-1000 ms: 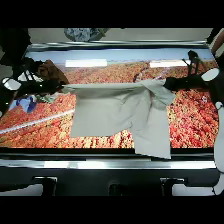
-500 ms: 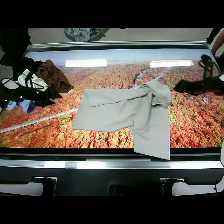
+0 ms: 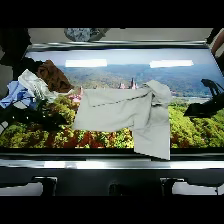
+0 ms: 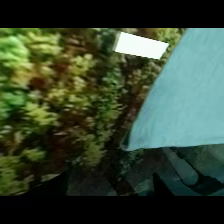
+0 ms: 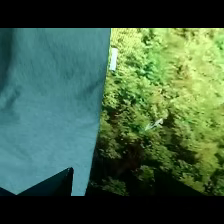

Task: Fold the shirts.

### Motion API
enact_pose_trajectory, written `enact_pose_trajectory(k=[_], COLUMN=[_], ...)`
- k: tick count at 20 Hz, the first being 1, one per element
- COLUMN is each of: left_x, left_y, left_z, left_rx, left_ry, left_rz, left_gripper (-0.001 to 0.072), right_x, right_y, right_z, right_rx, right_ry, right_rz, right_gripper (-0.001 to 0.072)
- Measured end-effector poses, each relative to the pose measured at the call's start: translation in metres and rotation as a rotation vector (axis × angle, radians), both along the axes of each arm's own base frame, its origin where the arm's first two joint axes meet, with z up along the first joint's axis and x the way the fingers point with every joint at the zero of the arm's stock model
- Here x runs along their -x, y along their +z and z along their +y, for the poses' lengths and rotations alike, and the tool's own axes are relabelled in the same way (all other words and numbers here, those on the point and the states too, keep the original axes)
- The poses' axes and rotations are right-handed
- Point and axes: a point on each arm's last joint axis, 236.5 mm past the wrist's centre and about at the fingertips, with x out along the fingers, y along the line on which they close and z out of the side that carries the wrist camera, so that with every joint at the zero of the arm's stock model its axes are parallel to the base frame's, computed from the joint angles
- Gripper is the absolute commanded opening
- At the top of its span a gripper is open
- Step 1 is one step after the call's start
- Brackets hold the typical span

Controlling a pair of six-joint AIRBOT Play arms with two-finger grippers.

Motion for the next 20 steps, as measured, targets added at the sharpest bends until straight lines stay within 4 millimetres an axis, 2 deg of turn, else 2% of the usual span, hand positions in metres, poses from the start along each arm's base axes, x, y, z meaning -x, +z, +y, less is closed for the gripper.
enact_pose_trajectory(k=[6,8,9,10,12,13,14,17,20], left_x=[-0.002,-0.006,-0.008,-0.007,-0.008,-0.009,-0.009,-0.011,-0.017], left_y=[-0.013,-0.015,-0.017,-0.019,-0.026,-0.028,-0.031,-0.032,-0.03], left_z=[-0.032,-0.04,-0.043,-0.047,-0.052,-0.053,-0.054,-0.055,-0.052], left_rx=[0.025,0.025,0.022,0.024,0.014,0.008,0.0,-0.005,-0.021], left_ry=[-0.02,-0.016,-0.016,-0.018,-0.024,-0.017,-0.017,-0.008,-0.002], left_rz=[-0.033,-0.048,-0.053,-0.049,-0.048,-0.044,-0.043,-0.046,-0.072], left_gripper=[0.0588,0.0532,0.0532,0.0484,0.0251,0.0108,0.0043,0.0043,0.0043], right_x=[0.001,-0.002,-0.003,-0.005,-0.007,-0.008,-0.009,-0.012,-0.004], right_y=[-0.005,-0.006,-0.006,-0.007,-0.007,-0.007,-0.007,-0.011,-0.032], right_z=[-0.002,-0.004,-0.006,-0.007,-0.008,-0.008,-0.007,0.0,0.012], right_rx=[0.021,0.032,0.036,0.041,0.046,0.046,0.046,0.013,-0.048], right_ry=[0.017,0.017,0.015,0.012,0.013,0.016,0.021,0.032,0.04], right_rz=[0.001,-0.011,-0.018,-0.024,-0.033,-0.037,-0.043,-0.056,-0.008], right_gripper=[0.0586,0.0586,0.0586,0.0586,0.0586,0.0586,0.0586,0.0587,0.0587])
